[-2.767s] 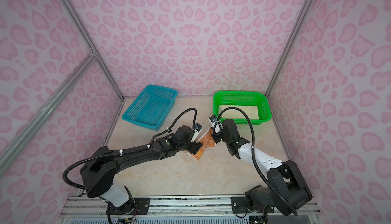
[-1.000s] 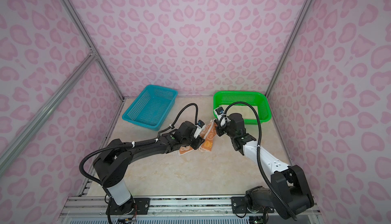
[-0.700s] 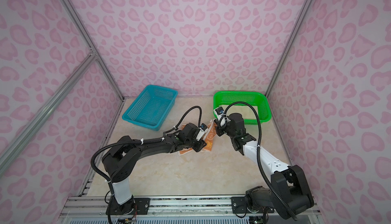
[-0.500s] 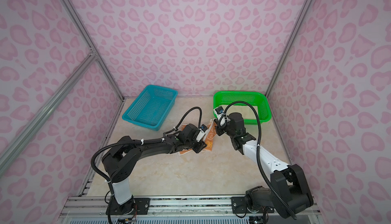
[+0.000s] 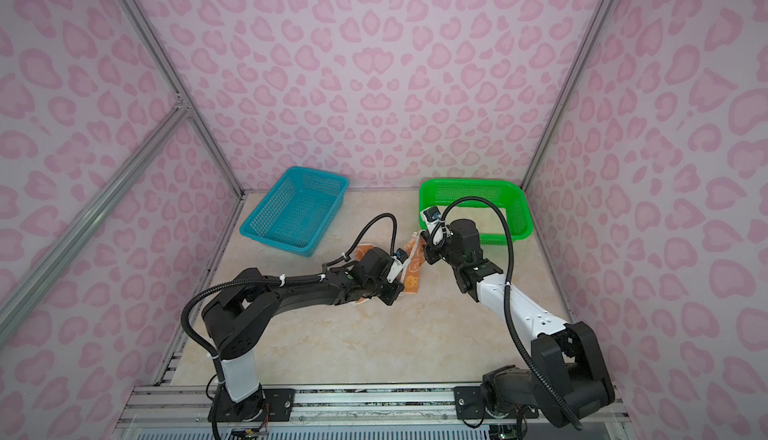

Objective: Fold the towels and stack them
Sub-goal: 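Lift the rabbit towel by two corners with both grippers, spreading it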

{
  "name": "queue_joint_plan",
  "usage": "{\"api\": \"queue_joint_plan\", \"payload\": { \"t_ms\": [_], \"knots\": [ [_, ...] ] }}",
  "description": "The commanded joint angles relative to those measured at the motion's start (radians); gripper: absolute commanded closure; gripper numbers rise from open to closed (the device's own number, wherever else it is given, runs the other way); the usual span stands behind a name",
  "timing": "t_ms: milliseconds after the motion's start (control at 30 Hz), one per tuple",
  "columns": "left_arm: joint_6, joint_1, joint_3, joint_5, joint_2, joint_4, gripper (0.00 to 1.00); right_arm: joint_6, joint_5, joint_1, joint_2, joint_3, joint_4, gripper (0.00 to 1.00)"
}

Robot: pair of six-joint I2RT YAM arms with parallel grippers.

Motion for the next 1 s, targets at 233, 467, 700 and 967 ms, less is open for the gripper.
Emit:
{"api": "queue_joint_plan", "payload": {
  "t_ms": [233, 467, 700, 967],
  "knots": [
    [0.026, 0.007, 0.360, -0.508, -0.251, -0.528, 0.97, 0.007, 0.025, -0.029, -0.090, 0.092, -0.056, 1.00],
    [0.074, 0.006, 0.594, -0.630, -0.361, -0.768, 0.97, -0.004, -0.038, -0.027, -0.182, 0.217, -0.160, 1.00],
    [0.100, -0.006, 0.621, -0.504, -0.551, -0.851, 0.97, -0.042, -0.074, 0.015, -0.347, 0.309, -0.328, 1.00],
    [0.065, -0.014, 0.604, -0.392, -0.745, -0.843, 0.97, -0.037, -0.027, 0.105, -0.511, 0.371, -0.412, 1.00]
  ]
}}
